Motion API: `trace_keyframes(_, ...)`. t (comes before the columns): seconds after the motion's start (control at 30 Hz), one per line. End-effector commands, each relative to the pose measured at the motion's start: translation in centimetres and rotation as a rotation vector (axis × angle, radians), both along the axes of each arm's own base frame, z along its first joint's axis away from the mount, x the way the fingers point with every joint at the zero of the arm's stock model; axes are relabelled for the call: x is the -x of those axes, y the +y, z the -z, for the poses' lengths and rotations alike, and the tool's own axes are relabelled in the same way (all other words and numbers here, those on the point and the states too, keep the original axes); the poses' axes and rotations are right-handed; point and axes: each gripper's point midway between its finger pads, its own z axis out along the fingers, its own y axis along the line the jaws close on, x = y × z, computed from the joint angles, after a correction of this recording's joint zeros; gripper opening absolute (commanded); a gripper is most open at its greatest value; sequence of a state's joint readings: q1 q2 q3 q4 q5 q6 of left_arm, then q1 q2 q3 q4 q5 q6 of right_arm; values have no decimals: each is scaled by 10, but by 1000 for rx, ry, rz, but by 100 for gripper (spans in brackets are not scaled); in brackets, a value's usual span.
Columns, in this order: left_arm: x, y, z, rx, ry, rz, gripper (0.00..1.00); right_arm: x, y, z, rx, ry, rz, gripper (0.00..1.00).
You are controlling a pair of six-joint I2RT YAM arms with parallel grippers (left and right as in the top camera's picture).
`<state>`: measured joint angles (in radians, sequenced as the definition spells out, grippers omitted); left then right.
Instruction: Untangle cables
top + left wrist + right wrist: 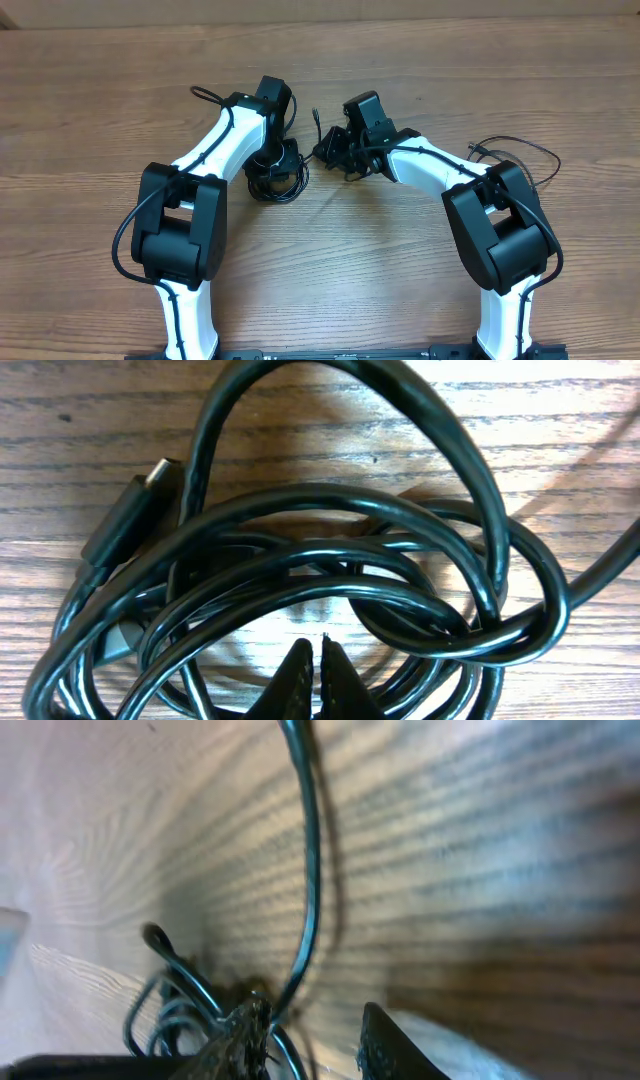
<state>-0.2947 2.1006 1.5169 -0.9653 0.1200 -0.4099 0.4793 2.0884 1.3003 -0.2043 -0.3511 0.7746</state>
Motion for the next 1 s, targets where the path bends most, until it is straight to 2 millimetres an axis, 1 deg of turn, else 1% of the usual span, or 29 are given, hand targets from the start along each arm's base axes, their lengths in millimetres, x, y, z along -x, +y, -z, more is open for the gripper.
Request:
trace_keyframes(0.0, 7, -4, 5, 7, 21, 34, 6, -6, -1, 0, 15, -30, 27, 30)
trace_keyframes(0.17, 10, -9, 4, 37, 32, 58, 6, -9, 0, 0, 43, -60, 43, 31)
trace_keyframes(0.3, 11, -12, 3, 58, 27, 122, 5, -2, 6, 3, 54, -50, 27, 29)
trace_keyframes(0.53, 13, -12, 3, 58, 29, 163, 5, 25, 9, 16, 106, 36, -10, 27)
trace_keyframes(0.63, 13, -14, 3, 58, 29, 167, 5, 41, 6, 25, 140, 95, -25, 23)
trace_keyframes(0.7, 14, -15, 3, 58, 29, 170, 5, 55, 7, 28, 140, 154, -51, 19)
trace_keyframes(0.8, 14, -16, 3, 58, 30, 171, 6, 77, 12, 28, 97, 246, -104, 17)
trace_keyframes(0.9, 14, -15, 3, 55, 31, 158, 6, 90, 17, 25, 64, 276, -178, 13)
trace_keyframes(0.97, 13, -14, 4, 48, 33, 130, 4, 95, 20, 23, 42, 283, -215, 12)
